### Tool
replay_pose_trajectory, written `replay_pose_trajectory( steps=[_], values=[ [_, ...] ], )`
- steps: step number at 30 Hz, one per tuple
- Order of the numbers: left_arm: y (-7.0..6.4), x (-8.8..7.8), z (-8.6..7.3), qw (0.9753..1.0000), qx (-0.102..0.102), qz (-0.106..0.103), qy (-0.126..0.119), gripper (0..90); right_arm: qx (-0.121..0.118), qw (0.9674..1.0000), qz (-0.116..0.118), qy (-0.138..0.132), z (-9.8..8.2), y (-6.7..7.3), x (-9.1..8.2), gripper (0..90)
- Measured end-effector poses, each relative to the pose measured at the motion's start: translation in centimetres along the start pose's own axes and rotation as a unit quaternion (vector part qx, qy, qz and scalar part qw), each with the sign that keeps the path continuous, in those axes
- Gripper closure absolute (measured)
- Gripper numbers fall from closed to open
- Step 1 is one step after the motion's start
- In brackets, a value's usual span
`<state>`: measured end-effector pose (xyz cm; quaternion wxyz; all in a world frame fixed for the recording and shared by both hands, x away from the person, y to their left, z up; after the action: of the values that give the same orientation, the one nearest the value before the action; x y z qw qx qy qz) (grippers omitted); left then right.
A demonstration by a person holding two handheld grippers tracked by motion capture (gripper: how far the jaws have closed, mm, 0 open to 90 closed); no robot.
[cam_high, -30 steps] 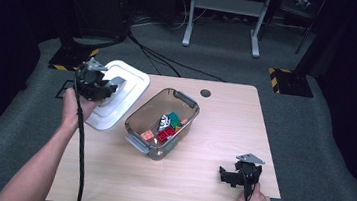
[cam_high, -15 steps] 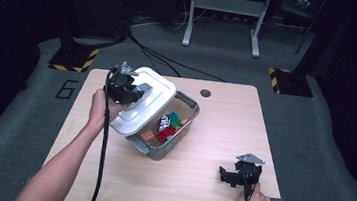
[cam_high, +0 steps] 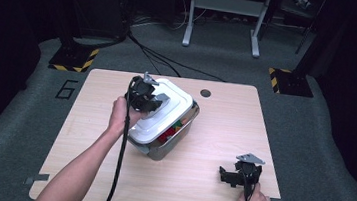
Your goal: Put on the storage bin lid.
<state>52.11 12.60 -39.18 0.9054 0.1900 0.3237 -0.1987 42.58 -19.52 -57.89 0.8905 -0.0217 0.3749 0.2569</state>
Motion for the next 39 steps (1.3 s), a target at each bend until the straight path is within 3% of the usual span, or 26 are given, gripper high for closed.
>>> replay_pose_trajectory(
  steps=[11, 16, 36, 39],
  values=[
    [-2.8, 1.9, -0.2, 0.9999, 0.000, 0.000, 0.012, 67.1, 0.000, 1.0000, 0.000, 0.000, 0.0, 0.0, 0.0, 0.0],
    [-3.0, 2.1, -0.2, 0.9998, 0.001, 0.014, 0.016, 66.9, 0.000, 1.0000, 0.000, 0.000, 0.0, 0.0, 0.0, 0.0],
    [-3.2, 2.2, -0.7, 0.9998, 0.013, 0.007, 0.011, 65.1, 0.000, 1.0000, 0.000, 0.000, 0.0, 0.0, 0.0, 0.0],
    [-3.1, 2.1, -0.8, 0.9998, 0.015, 0.007, 0.014, 56.5, 0.000, 1.0000, 0.000, 0.000, 0.0, 0.0, 0.0, 0.0]
  ],
)
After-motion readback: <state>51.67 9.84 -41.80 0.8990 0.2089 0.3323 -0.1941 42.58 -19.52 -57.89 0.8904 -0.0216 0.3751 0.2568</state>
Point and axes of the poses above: each handheld gripper's, and its own axes: x roughly forward along the jaws, z roughly out of its top, y roughly to its left, the point moved 7 cm from there along x, roughly forward along the jaws, and after that the axes turned 13 degrees about z, right-handed, at the moved point
